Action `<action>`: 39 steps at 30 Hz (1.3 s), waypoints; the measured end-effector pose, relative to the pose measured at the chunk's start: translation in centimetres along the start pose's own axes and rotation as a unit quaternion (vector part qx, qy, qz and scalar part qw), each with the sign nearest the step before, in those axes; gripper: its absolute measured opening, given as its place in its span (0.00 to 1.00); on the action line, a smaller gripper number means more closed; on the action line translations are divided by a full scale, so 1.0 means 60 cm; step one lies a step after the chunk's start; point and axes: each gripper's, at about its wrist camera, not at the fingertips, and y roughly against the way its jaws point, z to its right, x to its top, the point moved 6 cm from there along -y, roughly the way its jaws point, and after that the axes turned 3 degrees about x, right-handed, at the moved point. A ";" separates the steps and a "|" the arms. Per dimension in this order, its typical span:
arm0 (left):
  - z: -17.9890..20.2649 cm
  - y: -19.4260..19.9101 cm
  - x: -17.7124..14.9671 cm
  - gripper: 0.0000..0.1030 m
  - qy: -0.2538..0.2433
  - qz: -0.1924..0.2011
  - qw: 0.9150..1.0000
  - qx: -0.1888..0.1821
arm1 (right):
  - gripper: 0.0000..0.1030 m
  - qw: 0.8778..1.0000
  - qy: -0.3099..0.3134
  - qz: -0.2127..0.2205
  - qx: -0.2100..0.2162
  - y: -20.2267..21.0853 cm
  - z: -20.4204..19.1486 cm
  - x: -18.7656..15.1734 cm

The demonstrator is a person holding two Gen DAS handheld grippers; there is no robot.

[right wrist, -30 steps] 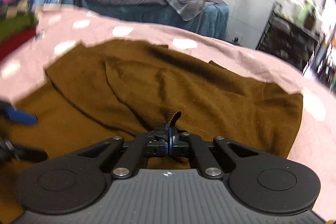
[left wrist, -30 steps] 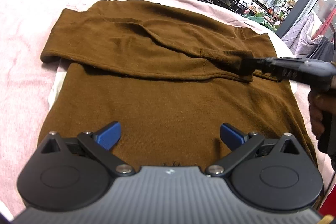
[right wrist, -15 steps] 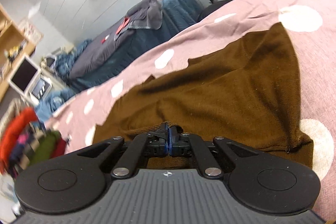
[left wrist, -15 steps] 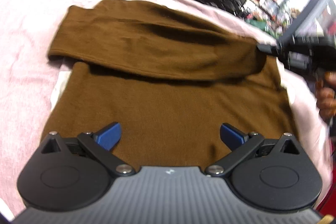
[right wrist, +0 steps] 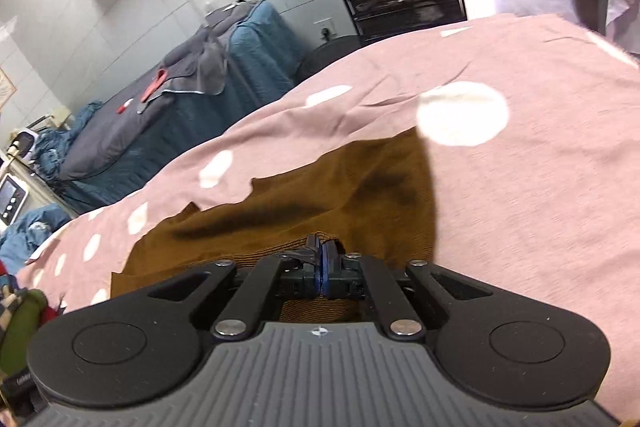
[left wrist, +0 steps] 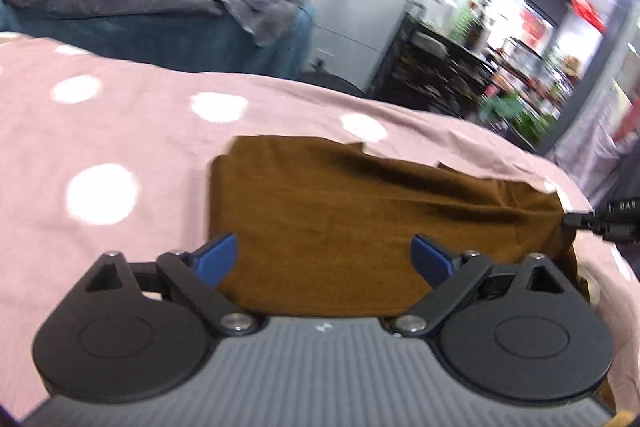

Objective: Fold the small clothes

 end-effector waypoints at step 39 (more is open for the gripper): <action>0.026 -0.145 -0.035 1.00 -0.119 -0.092 0.987 0.050 | 0.10 0.978 0.187 0.002 -0.090 -0.034 -0.004 -0.065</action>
